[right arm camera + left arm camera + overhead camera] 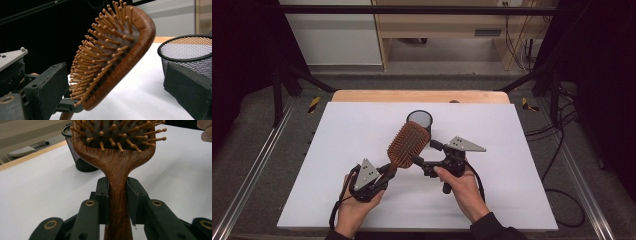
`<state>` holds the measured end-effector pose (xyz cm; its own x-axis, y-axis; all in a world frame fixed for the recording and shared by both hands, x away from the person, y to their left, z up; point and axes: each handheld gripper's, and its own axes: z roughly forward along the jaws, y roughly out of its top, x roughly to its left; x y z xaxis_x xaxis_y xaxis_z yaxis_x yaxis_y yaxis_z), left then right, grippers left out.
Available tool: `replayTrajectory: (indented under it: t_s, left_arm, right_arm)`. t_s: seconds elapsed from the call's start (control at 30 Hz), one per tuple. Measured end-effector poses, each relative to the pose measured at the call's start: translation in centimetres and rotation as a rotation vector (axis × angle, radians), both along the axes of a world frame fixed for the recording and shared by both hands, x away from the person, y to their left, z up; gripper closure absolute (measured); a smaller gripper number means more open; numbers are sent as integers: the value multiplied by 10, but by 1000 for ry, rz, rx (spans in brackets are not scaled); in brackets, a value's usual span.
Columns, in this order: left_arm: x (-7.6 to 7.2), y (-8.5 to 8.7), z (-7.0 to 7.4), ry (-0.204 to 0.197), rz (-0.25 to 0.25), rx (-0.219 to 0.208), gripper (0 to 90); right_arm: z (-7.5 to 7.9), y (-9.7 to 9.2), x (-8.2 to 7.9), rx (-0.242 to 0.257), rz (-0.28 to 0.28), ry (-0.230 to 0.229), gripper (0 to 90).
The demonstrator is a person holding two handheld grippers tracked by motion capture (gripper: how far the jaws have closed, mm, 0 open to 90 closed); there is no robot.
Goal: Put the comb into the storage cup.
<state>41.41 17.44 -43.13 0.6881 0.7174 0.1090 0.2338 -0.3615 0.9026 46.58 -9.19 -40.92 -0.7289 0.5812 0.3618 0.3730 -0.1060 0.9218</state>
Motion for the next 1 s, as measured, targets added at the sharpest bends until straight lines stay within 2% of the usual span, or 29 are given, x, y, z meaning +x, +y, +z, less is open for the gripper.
replayTrajectory:
  t_s: [0.3, 0.77, 0.8, 1.0]
  left_arm:
    - [-1, -2, 1, -10, -8, -6, 728]
    - [-4, -5, 2, -21, -26, -14, 728]
    - [-4, -5, 2, -21, -29, -14, 728]
    - [-5, -6, 3, -24, -35, -14, 728]
  right_arm:
    - [11, 3, 4, 30, 15, -3, 80]
    - [17, 9, 10, 57, 27, 10, 126]
    - [18, 9, 11, 75, 26, 19, 140]
    - [19, 8, 13, 90, 28, 26, 164]
